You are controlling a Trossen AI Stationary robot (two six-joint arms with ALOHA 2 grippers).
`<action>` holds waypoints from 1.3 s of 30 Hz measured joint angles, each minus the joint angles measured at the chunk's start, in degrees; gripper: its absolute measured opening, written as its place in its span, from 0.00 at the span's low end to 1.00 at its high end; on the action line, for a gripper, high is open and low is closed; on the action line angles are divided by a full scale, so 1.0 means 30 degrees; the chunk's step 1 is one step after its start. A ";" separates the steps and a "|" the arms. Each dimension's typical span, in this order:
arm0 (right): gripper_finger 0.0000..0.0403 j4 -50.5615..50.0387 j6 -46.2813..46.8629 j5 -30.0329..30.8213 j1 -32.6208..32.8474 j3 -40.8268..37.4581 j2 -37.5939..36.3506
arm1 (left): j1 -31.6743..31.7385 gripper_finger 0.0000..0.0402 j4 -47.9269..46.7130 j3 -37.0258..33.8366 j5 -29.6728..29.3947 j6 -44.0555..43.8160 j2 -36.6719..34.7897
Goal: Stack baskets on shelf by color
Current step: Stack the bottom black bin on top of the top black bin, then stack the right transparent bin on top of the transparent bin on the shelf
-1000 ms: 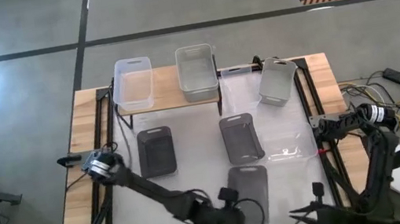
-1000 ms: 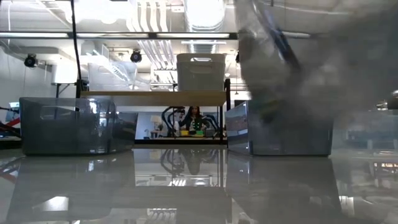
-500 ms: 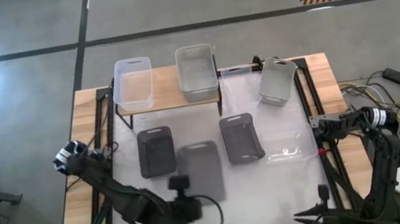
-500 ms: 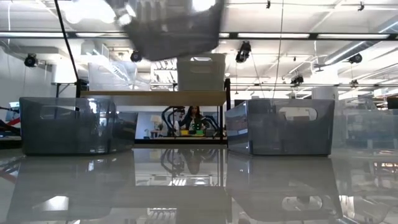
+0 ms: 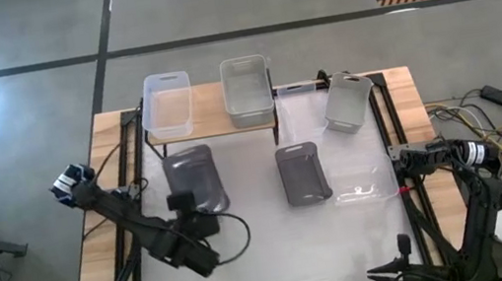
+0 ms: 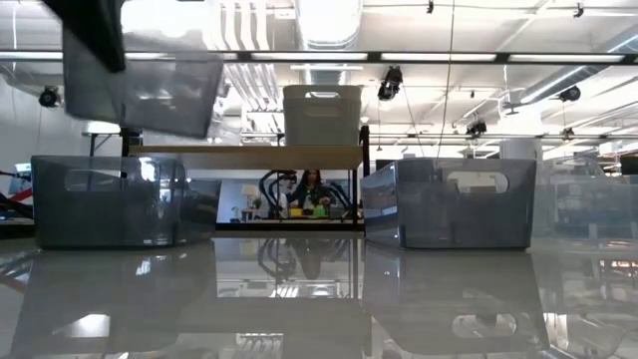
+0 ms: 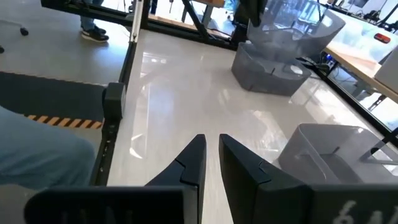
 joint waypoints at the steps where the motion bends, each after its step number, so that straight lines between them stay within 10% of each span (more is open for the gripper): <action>1: 0.09 0.0006 0.0000 0.0000 0.0000 0.0000 0.0000 | 0.0036 0.00 0.0024 -0.0669 0.0003 -0.0176 -0.0360; 21: 0.09 0.0028 -0.0015 0.0536 -0.0117 -0.0007 0.0000 | 0.0050 0.01 0.7493 -0.8636 0.1891 0.3255 -0.5442; 39: 0.09 0.0053 0.1411 0.0980 -0.0180 -0.0368 0.0000 | 0.0035 0.36 0.8852 -0.8705 0.0503 -0.0611 -0.8781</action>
